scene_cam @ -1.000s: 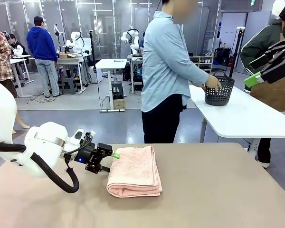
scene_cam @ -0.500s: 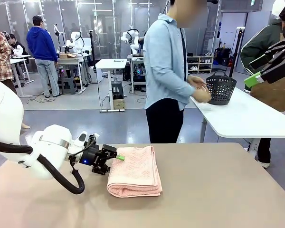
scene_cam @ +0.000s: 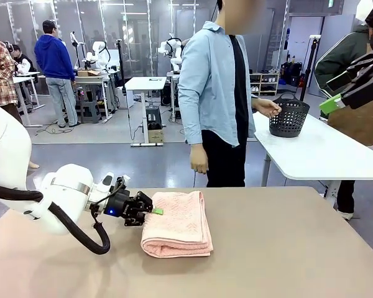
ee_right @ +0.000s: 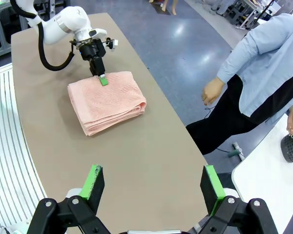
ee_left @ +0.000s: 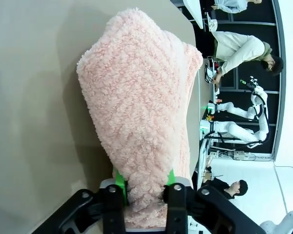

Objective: Fold the towel.
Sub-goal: Pick up the 100 cm Hotel Towel and place it on the left side of the table.

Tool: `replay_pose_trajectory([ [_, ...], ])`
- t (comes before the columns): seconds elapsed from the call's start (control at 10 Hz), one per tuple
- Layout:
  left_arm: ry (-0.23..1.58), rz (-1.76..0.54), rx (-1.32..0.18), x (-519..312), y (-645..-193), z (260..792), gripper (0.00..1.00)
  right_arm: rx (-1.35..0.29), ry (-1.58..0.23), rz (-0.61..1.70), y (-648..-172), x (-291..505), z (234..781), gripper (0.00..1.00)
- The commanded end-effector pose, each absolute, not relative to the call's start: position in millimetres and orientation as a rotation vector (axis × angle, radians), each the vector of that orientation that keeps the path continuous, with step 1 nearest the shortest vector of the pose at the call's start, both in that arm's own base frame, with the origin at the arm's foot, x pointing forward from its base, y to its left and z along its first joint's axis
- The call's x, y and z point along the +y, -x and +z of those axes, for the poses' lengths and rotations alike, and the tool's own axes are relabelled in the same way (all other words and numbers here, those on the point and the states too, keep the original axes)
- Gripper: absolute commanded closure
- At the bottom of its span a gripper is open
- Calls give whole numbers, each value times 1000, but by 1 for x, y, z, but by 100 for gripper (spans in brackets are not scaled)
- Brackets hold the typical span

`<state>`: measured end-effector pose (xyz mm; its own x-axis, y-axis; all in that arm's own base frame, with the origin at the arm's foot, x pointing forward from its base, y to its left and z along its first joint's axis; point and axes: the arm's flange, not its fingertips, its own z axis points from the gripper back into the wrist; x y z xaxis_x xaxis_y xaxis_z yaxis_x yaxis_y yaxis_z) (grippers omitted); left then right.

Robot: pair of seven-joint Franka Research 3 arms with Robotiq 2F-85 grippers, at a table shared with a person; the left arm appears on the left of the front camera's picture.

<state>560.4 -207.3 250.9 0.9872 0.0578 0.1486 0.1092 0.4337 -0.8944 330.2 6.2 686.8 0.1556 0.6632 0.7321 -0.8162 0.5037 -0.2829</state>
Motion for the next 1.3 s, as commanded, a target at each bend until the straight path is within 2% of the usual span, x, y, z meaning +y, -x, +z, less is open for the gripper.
replay_pose_trajectory([
  [0.0,1152,-51,-164,-209,-568,250,100,-926,-188,1058,-330,7,688,0],
  [1.0,1133,-35,-165,-207,-562,252,100,-926,-188,1058,-330,7,688,0],
  [1.1,1133,-35,-165,-206,-563,252,84,-926,-188,1058,-330,7,688,0],
  [1.2,1155,-94,-141,-191,-557,260,85,-926,-188,1058,-330,7,688,0],
])
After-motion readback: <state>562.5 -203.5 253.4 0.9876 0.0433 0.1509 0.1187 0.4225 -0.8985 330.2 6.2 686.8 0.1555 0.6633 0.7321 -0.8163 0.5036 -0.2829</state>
